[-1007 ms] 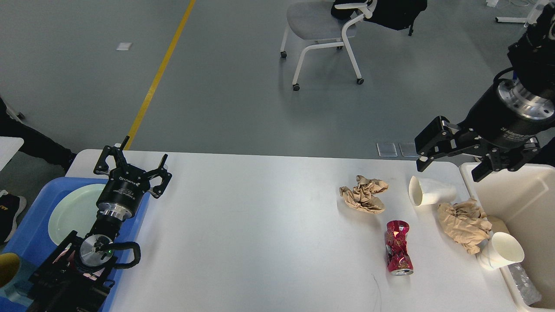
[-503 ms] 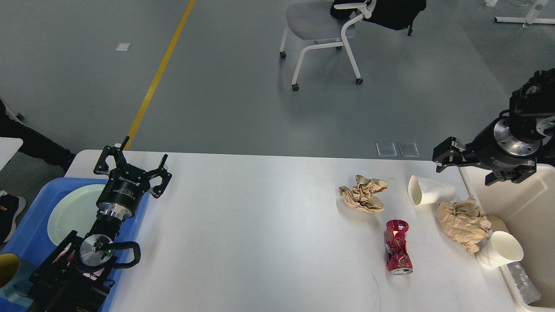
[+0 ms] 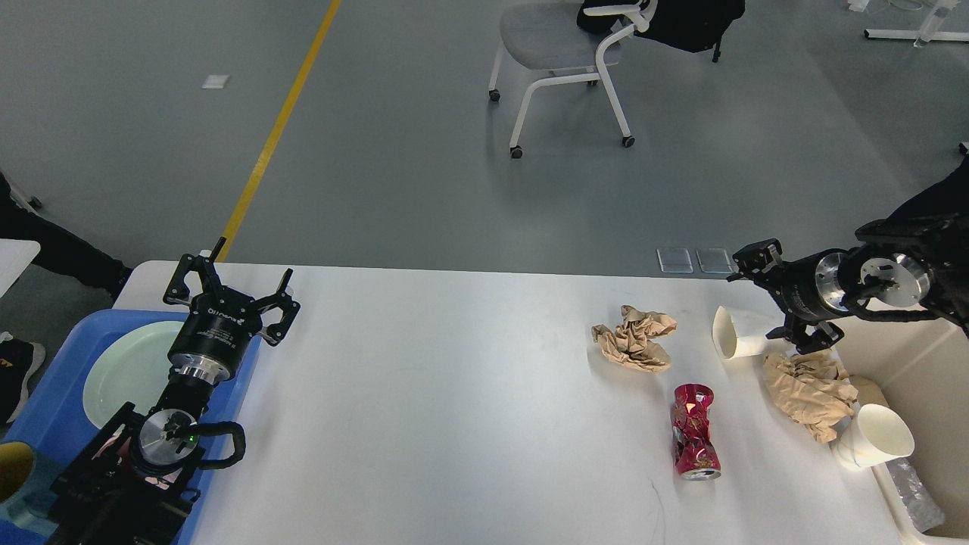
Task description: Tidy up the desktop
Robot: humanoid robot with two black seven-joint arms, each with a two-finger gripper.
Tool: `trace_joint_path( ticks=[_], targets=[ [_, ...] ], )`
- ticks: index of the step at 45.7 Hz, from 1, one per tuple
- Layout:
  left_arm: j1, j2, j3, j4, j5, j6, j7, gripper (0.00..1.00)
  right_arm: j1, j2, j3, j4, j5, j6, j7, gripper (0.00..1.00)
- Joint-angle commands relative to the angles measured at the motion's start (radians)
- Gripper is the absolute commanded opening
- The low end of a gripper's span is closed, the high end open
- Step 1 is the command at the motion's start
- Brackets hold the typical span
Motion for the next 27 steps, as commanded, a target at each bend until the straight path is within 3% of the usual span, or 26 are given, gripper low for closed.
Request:
trace_joint_path(
  ticks=[1,9,16,21,27],
  targets=[
    [0.0,0.0,0.0,0.0,0.0,0.0,0.0,0.96,-0.072,0.011,0.057,-0.071,0.001,0.0,-0.001,1.0],
    [0.0,0.0,0.0,0.0,0.0,0.0,0.0,0.96,-0.142,0.029,0.063,-0.137,0.009,-0.002,-0.007,1.0],
    [0.0,0.0,0.0,0.0,0.0,0.0,0.0,0.96,-0.159,0.022,0.084,-0.134,0.162,0.0,-0.079,1.0],
    [0.0,0.0,0.0,0.0,0.0,0.0,0.0,0.96,-0.155,0.017,0.092,-0.128,0.298,-0.002,-0.085,0.89],
    [0.0,0.0,0.0,0.0,0.0,0.0,0.0,0.96,-0.135,0.008,0.064,-0.126,0.28,-0.003,-0.084,0.96]
  ],
)
